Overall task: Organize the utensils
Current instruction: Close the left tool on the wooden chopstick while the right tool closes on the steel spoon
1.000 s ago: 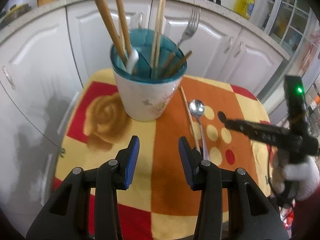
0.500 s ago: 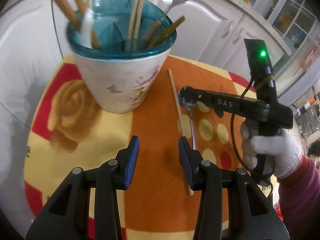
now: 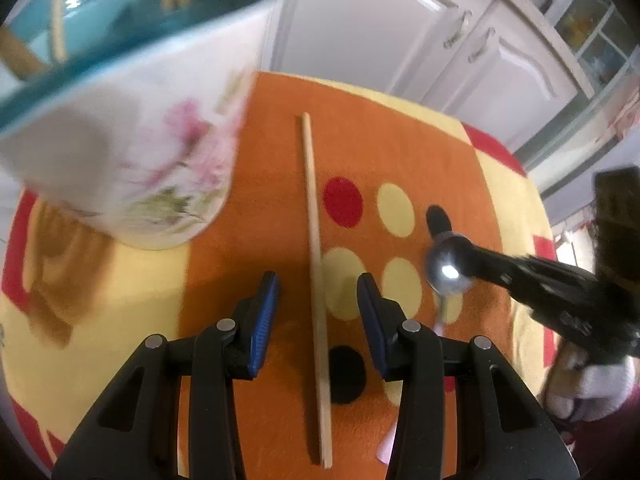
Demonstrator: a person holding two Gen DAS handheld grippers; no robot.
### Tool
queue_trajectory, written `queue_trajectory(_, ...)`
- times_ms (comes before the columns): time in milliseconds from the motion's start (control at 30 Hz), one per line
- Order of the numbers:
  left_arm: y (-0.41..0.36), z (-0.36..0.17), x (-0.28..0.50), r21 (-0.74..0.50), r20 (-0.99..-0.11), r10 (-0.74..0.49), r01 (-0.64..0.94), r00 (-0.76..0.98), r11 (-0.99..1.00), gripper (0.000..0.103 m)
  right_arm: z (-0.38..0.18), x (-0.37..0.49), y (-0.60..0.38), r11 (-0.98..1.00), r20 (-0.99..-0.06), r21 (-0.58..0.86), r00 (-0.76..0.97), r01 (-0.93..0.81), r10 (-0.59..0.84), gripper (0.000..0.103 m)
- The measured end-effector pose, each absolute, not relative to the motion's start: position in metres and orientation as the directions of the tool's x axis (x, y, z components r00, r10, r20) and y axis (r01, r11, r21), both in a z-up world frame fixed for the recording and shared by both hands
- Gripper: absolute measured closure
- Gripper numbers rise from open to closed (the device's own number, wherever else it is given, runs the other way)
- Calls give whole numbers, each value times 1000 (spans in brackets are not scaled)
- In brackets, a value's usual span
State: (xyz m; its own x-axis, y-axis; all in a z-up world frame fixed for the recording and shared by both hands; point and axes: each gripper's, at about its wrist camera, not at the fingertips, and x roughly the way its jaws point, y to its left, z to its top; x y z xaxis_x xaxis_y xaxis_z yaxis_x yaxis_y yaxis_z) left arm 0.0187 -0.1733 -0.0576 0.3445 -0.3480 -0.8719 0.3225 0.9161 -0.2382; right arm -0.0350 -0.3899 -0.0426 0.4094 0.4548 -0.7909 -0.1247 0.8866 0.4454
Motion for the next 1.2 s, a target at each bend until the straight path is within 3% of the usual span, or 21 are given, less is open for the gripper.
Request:
queue_trajectory(33, -176, -58, 19, -222, -873, -338, 331, 352, 917, 76, -43, -41, -393, 885, -790, 449, 409, -120, 456, 100)
queue_trajectory(67, -178, -60, 18, -205, -879, -324, 336, 350, 919, 93, -43, -45, -397, 885, -790, 453, 410, -113, 456, 100)
queue_trajectory(233, -166, -62, 5, -253, -884, -359, 339, 301, 906, 98, -41, -58, -394, 879, -783, 463, 413, -112, 465, 100)
queue_trajectory(633, -134, -57, -66, -216, -919, -327, 413, 219, 885, 96, -49, -72, -374, 882, -800, 456, 378, -121, 465, 99)
queue_trajectory(767, -138, -48, -53, -215, -904, -338, 405, 260, 889, 73, -49, -72, -371, 889, -807, 441, 380, -119, 452, 96)
queue_trajectory(1200, -177, -58, 0, -71, -910, -234, 428, 342, 901, 73, -51, -71, -373, 875, -784, 468, 399, -122, 475, 96)
